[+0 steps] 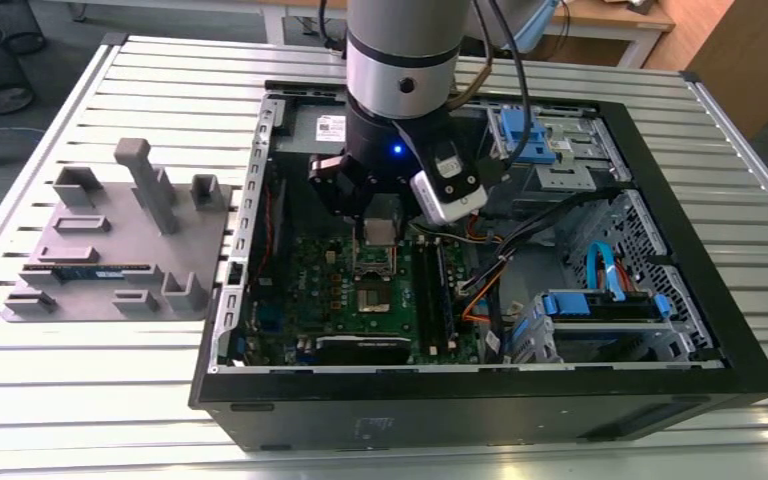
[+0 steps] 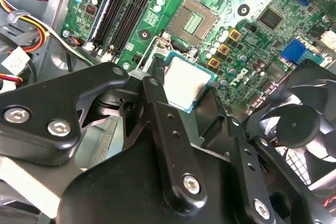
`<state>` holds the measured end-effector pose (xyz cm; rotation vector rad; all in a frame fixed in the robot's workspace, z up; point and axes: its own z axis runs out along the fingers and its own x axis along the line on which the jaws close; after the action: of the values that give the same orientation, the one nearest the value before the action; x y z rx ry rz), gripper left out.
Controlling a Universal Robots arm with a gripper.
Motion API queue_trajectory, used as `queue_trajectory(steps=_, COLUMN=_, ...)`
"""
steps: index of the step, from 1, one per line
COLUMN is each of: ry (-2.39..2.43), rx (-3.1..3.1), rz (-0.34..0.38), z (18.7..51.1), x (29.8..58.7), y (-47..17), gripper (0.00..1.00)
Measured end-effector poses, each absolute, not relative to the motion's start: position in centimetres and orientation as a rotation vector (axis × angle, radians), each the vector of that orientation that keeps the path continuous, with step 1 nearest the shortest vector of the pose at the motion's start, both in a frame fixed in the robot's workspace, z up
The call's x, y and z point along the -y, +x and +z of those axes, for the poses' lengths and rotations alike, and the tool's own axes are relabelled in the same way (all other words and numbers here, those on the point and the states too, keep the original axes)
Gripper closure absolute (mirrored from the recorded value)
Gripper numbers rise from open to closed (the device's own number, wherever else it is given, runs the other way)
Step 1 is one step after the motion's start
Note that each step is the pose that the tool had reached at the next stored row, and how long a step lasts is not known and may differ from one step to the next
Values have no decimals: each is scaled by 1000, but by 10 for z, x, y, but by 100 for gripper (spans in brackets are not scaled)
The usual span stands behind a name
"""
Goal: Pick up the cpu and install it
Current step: 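Pick up the cpu and move it towards the insertion slot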
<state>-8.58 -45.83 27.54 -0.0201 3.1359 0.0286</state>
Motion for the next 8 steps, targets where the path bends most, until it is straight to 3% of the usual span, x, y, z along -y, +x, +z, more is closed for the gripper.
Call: queue_trajectory(steps=8, ry=-21, rx=-3136, rz=29, z=273, x=458, y=-86, gripper=53)
